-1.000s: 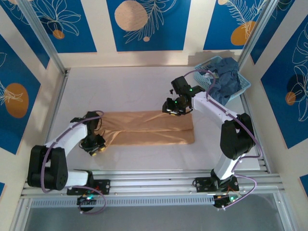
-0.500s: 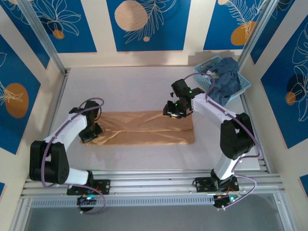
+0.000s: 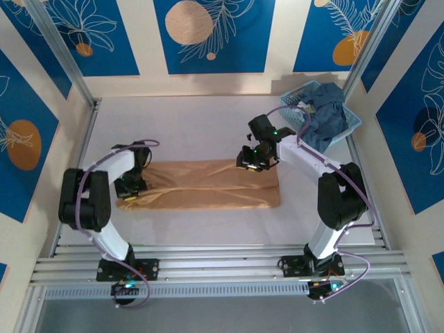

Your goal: Fold and stack the t-shirts

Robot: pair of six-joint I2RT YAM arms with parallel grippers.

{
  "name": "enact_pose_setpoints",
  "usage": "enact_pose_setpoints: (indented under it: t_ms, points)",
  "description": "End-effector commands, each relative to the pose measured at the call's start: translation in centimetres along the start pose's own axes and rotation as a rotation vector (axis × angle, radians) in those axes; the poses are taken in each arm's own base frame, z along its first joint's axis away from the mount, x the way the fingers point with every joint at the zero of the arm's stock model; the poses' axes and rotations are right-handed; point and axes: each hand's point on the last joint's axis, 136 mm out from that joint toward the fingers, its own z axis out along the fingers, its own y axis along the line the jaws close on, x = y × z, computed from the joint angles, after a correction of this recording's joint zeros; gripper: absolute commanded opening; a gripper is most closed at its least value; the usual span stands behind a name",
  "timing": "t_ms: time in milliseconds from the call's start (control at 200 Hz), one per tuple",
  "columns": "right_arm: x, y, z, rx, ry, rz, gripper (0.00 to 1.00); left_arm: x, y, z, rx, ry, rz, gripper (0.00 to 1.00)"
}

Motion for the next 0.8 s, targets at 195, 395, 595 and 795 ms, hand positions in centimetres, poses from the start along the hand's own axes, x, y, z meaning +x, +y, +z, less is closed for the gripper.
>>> enact_pose_setpoints:
  t_ms: [195,395,595,795]
  points:
    - [0.8,-0.2,-1.3,-0.017,-0.004,0.007,0.36,-2.4,0.7,-0.6,-0.053,-0.051,-0.022,0.40]
    - [0.6,-1.4,-2.1,-0.012,-0.027,0.025,0.36,-2.7,2.2,-5.3,0.025,-0.150,-0.123,0.61]
    - [-0.2,-4.3,-2.2,-0.034,-0.019,0.121,0.36,-0.6,-0.6,-7.7,0.290,-0.101,-0.266,0.53]
    - [-0.9,-7.4,-1.3,-0.002,0.013,0.211,0.36,1.6,-5.6,-6.2,0.495,0.067,-0.386,0.33]
